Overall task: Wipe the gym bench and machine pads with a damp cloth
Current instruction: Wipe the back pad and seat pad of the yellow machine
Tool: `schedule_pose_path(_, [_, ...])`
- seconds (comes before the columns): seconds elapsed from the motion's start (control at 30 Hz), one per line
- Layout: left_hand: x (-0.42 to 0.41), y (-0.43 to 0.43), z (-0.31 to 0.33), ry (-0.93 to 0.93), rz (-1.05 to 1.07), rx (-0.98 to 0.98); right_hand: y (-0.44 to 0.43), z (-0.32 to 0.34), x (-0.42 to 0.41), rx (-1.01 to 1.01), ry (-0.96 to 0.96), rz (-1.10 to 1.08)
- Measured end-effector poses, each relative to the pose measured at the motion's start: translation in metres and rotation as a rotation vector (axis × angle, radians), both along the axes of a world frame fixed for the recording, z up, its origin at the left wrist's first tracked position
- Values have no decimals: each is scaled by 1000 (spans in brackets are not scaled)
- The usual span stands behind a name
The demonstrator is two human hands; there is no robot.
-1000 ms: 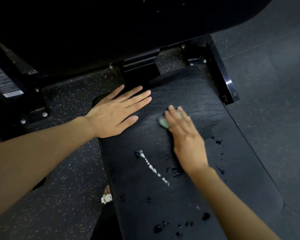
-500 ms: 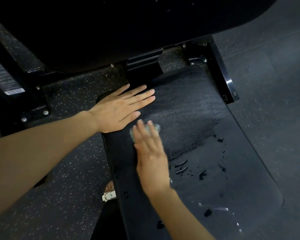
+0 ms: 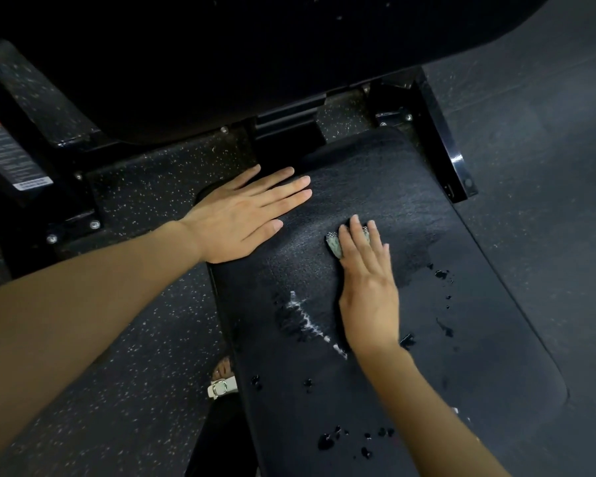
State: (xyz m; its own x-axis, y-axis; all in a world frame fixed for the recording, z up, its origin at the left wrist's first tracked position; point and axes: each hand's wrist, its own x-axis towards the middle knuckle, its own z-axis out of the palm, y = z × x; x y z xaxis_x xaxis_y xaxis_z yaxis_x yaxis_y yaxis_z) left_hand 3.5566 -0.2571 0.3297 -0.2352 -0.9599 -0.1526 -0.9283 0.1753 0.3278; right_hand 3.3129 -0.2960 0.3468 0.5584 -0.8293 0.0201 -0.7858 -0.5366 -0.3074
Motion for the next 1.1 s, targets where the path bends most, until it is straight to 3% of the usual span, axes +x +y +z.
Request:
schedule_pose_path(0.13, [0, 0, 0, -12, -5, -10, 38, 2, 26, 113, 23, 116])
schedule_pose_path(0.27, [0, 0, 0, -23, -9, -5, 94, 11, 48, 54, 342, 343])
schedule_pose_path(0.4, [0, 0, -2, -39, -11, -14, 110, -7, 51, 31, 118, 380])
schedule_pose_path(0.53, [0, 0, -1, -46, -11, -16, 73, 4, 32, 45, 89, 406])
schedule_pose_path(0.7, [-1, 1, 0, -51, -1, -23, 22, 1, -3, -55, 78, 200])
schedule_pose_path(0.83, [-2, 1, 2, -56, 1, -24, 43, 8, 23, -30, 73, 0])
schedule_pose_path(0.97, [-1, 0, 2, -56, -6, -16, 91, 10, 52, 15, 300, 175])
schedule_pose_path(1.1, [-2, 0, 1, -78, -3, -26, 117, -2, 55, -13, 202, 261])
